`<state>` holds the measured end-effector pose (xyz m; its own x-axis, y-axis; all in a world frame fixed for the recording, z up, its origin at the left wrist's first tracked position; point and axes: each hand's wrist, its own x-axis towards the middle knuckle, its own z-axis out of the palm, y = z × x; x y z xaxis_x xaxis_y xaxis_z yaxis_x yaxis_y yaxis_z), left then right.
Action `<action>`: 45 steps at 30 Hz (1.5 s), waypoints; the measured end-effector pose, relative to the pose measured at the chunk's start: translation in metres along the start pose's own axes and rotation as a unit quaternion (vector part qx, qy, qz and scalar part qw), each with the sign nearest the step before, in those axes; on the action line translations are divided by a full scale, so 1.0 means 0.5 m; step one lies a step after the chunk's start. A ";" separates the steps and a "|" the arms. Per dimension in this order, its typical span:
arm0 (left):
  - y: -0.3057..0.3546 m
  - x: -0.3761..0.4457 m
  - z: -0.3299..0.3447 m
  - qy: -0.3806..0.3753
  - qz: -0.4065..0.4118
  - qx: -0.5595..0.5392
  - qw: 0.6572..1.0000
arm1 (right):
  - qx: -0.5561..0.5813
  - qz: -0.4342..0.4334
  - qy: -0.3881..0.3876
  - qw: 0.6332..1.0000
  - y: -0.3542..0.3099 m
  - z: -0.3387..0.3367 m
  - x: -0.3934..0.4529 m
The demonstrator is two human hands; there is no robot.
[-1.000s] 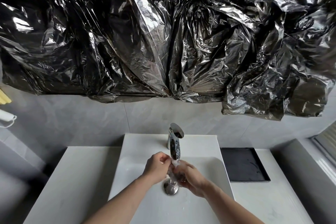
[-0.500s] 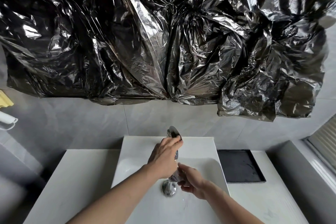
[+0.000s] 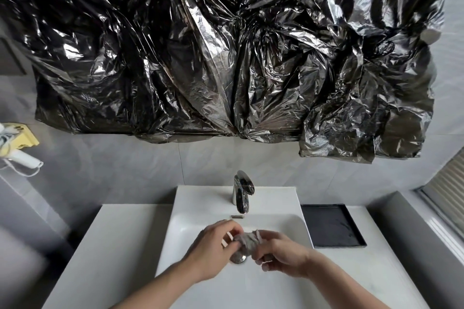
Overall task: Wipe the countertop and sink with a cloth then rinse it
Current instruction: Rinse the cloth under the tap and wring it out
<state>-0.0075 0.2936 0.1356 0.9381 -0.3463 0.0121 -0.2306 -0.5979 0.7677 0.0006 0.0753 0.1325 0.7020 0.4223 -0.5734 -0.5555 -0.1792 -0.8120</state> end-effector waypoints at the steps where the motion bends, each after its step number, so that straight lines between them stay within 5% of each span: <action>1: 0.010 0.001 -0.010 0.001 0.001 -0.008 1.000 | -0.038 -0.007 0.000 0.999 -0.003 0.008 -0.005; 6: 0.060 0.012 -0.038 -0.006 0.025 0.000 1.000 | -0.175 -0.093 0.039 0.979 -0.026 0.055 -0.014; 11: 0.043 0.007 -0.070 0.016 0.114 0.128 0.985 | -0.123 -0.101 0.032 0.987 -0.065 0.072 -0.046; 15: 0.025 -0.021 -0.086 -0.099 0.219 0.286 0.927 | -0.059 -0.050 -0.057 0.995 -0.086 0.065 -0.060; 19: 0.006 -0.007 -0.064 -0.115 0.192 0.389 0.894 | -0.046 0.008 -0.120 0.992 -0.089 0.072 -0.035; 22: 0.014 0.026 -0.057 -0.085 0.149 0.445 0.879 | -0.144 0.042 -0.054 0.987 -0.089 0.099 -0.010; 27: 0.046 0.062 -0.049 -0.156 0.047 0.510 0.845 | -0.433 0.028 0.079 0.898 -0.079 0.131 0.036; 32: 0.026 0.083 -0.024 -0.190 -0.083 0.401 0.892 | -0.600 -0.061 0.183 0.776 -0.057 0.128 0.055; 35: 0.009 0.088 -0.016 -0.218 -0.157 0.312 0.911 | -0.623 -0.100 0.212 0.746 -0.037 0.118 0.065; 37: 0.005 0.087 -0.017 -0.254 -0.181 0.254 0.915 | -0.615 -0.122 0.213 0.749 -0.021 0.111 0.072; 40: 0.013 0.078 -0.024 -0.278 -0.183 0.194 0.923 | -0.540 -0.153 0.204 0.802 -0.009 0.098 0.074; 45: 0.051 0.046 -0.049 -0.196 -0.170 0.089 0.962 | -0.396 -0.123 0.185 0.891 -0.020 0.063 0.055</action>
<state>0.0145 0.2879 0.1711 0.8055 -0.3347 -0.4891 -0.0014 -0.8264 0.5631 0.0115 0.1169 0.1281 0.9393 0.2398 -0.2452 0.0212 -0.7541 -0.6564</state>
